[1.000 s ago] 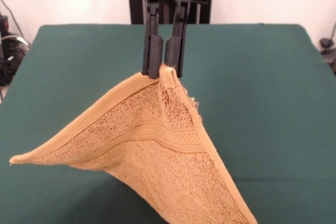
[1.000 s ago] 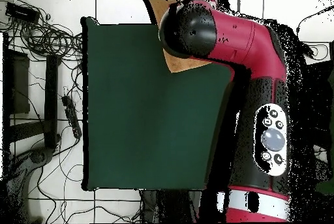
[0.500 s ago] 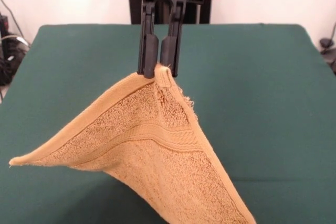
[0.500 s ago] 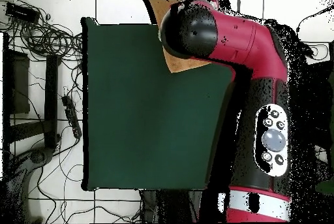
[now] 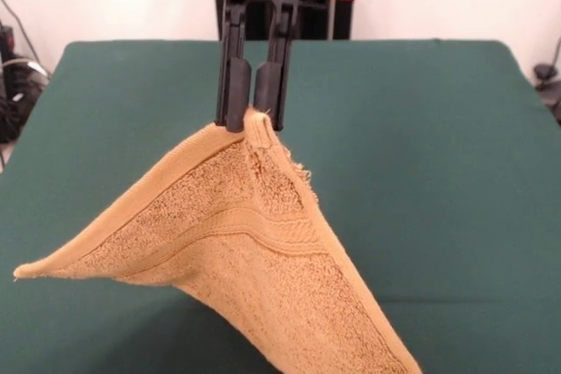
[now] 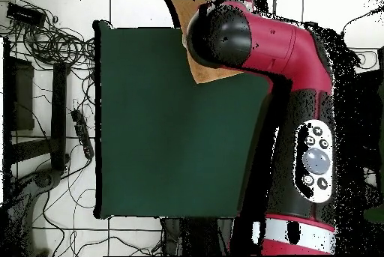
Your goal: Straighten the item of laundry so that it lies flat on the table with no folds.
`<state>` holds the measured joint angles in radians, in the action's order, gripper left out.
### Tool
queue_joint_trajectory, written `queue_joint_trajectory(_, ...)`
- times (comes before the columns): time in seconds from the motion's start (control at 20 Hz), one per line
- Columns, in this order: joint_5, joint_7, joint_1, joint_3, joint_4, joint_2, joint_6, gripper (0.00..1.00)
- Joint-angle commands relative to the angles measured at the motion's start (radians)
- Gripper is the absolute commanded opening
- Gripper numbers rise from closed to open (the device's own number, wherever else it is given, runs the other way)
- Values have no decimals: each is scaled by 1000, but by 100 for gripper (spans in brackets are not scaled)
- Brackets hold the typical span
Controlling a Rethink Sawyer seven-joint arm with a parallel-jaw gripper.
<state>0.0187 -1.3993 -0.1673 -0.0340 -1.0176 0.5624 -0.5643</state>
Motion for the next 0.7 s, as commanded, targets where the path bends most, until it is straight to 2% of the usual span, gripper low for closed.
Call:
queue_joint_trajectory(0.05,-55,-178,38,8,-132,-49,99,0)
queue_joint_trajectory(0.4,-79,-280,91,-44,-202,-45,203,0)
queue_joint_trajectory(0.7,-73,-308,121,-83,-241,-62,300,0)
